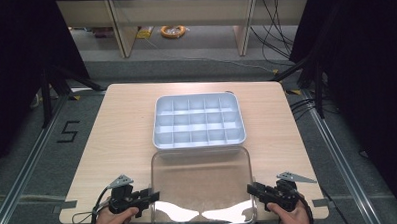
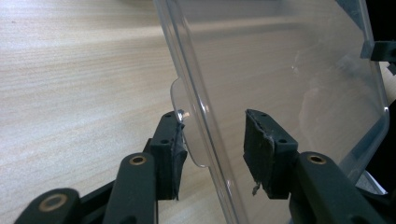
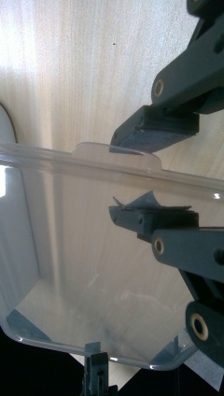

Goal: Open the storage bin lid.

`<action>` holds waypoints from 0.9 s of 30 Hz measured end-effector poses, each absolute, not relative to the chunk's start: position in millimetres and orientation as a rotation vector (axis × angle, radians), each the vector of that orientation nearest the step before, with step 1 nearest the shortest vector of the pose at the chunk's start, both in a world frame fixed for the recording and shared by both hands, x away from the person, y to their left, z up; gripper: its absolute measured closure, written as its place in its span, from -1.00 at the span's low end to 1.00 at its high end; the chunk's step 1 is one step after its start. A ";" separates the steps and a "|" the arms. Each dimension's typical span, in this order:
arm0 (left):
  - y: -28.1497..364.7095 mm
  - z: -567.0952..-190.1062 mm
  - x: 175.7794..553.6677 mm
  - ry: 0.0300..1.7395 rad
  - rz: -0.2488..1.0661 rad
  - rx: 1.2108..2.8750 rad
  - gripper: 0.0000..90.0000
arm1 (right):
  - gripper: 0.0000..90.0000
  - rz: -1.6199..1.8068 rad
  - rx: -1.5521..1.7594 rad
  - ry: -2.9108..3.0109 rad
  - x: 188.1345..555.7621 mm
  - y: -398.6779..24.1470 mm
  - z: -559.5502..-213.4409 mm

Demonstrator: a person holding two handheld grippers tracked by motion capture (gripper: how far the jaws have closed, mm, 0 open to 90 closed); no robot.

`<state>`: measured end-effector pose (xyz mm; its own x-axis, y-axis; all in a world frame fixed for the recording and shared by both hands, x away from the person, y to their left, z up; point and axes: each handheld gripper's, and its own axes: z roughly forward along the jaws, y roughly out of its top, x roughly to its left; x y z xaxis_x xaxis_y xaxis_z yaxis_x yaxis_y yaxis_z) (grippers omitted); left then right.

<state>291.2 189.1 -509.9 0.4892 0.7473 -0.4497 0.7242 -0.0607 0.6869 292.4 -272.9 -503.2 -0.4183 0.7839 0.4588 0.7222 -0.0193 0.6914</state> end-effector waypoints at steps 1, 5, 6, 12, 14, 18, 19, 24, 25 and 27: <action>188.7 -510.3 291.0 1.245 0.025 1.790 0.26 | 0.40 1.450 1.674 2.152 291.8 -271.6 -503.1; 188.4 -511.9 291.7 1.248 0.018 1.797 0.24 | 0.37 1.422 1.650 2.169 292.9 -271.6 -504.8; 188.3 -512.4 292.0 1.249 0.013 1.799 0.23 | 0.37 1.434 1.707 2.159 291.0 -268.8 -503.7; 186.8 -513.9 293.8 1.260 0.009 1.811 0.19 | 0.33 1.403 1.664 2.190 294.3 -270.5 -506.8; 185.8 -514.5 293.9 1.258 0.021 1.823 0.16 | 0.33 1.399 1.670 2.196 294.9 -270.0 -507.8; 185.3 -515.8 293.6 1.263 0.021 1.837 0.12 | 0.29 1.374 1.666 2.213 295.2 -267.8 -509.5; 185.1 -516.0 293.7 1.264 0.021 1.837 0.12 | 0.29 1.373 1.676 2.212 295.2 -267.4 -509.5; 182.8 -516.7 293.9 1.269 0.028 1.848 0.07 | 0.26 1.358 1.726 2.211 294.2 -265.0 -508.5; 182.3 -516.7 293.7 1.271 0.031 1.847 0.05 | 0.26 1.362 1.668 2.223 296.4 -267.2 -510.4; 181.5 -516.7 294.2 1.273 0.033 1.846 0.04 | 0.24 1.363 1.731 2.221 294.4 -264.8 -509.2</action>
<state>294.2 181.5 -516.7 0.4766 0.7698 -0.4246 0.7466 -0.0995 0.6578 294.4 -264.8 -509.2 -0.3874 0.7916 0.4724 0.7798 0.0081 0.6260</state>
